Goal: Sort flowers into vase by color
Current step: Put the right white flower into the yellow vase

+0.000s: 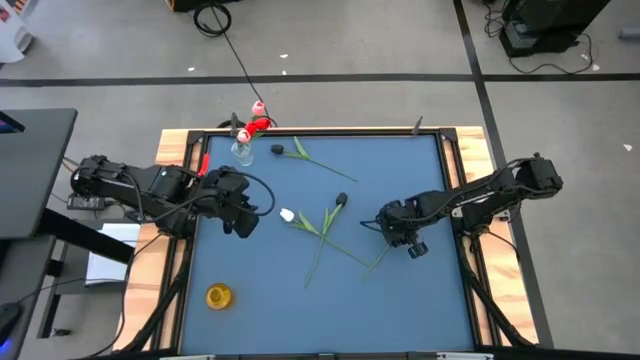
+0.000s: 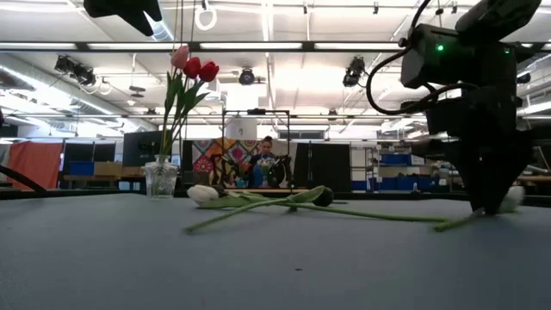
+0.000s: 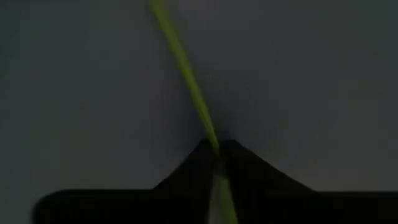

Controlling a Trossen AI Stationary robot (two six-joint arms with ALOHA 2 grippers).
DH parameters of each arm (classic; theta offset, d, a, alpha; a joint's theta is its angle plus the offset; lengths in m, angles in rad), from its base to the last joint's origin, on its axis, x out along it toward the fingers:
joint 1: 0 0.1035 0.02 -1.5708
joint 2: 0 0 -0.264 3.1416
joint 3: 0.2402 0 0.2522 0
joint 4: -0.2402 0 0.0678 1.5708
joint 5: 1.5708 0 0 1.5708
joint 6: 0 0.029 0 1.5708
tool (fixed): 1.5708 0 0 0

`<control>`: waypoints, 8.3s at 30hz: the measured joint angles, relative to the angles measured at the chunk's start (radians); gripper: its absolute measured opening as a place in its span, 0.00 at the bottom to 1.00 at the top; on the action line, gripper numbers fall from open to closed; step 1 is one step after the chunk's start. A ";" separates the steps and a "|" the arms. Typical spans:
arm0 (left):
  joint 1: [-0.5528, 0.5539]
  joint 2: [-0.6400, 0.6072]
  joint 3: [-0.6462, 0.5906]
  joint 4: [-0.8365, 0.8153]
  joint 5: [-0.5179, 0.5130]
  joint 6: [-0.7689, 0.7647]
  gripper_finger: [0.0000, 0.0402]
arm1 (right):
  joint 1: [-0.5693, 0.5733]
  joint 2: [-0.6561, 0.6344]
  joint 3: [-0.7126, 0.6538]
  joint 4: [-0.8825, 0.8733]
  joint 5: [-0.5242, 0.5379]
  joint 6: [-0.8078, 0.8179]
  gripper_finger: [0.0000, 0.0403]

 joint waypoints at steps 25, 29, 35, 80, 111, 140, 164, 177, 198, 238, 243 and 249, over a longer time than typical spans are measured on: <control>-0.043 0.005 0.000 0.208 0.007 0.026 0.43 | -0.026 0.002 0.311 0.196 -0.510 0.981 0.02; -0.086 0.017 0.000 0.249 0.008 0.020 0.39 | -0.026 0.002 0.315 0.343 -0.545 1.123 0.02; -0.136 0.057 -0.001 0.259 0.008 0.030 0.36 | -0.030 0.002 0.315 0.409 -0.507 1.250 0.02; -0.073 0.324 0.000 0.795 -0.025 1.224 0.41 | -0.025 0.043 0.315 0.991 -0.418 2.082 0.02; -0.137 0.223 0.000 0.478 0.018 0.910 0.01 | -0.133 -0.080 0.315 1.198 -0.119 1.597 0.40; -0.797 0.139 0.000 0.033 -0.940 -0.327 0.00 | -0.150 -0.194 0.315 1.213 0.005 1.303 0.40; -0.865 0.285 0.002 -0.228 -1.143 -0.903 0.00 | -0.108 -0.193 0.315 1.206 0.041 1.258 0.40; -0.686 0.280 0.132 0.183 -1.009 -0.313 0.00 | -0.159 -0.193 0.315 1.206 -0.023 1.259 0.40; -0.371 0.156 -0.066 1.062 -0.412 0.690 0.00 | -0.219 -0.193 0.315 1.198 -0.257 1.267 0.40; -1.109 -0.558 -0.976 1.565 -0.447 0.910 0.00 | 0.277 -0.193 0.315 1.049 0.721 1.310 0.40; -1.109 -0.557 -0.977 1.458 -0.436 0.807 0.01 | 0.303 -0.193 0.315 1.049 0.764 1.310 0.40; -1.109 -0.557 -0.977 1.427 -0.428 0.778 0.01 | 0.309 -0.193 0.315 1.048 0.776 1.314 0.40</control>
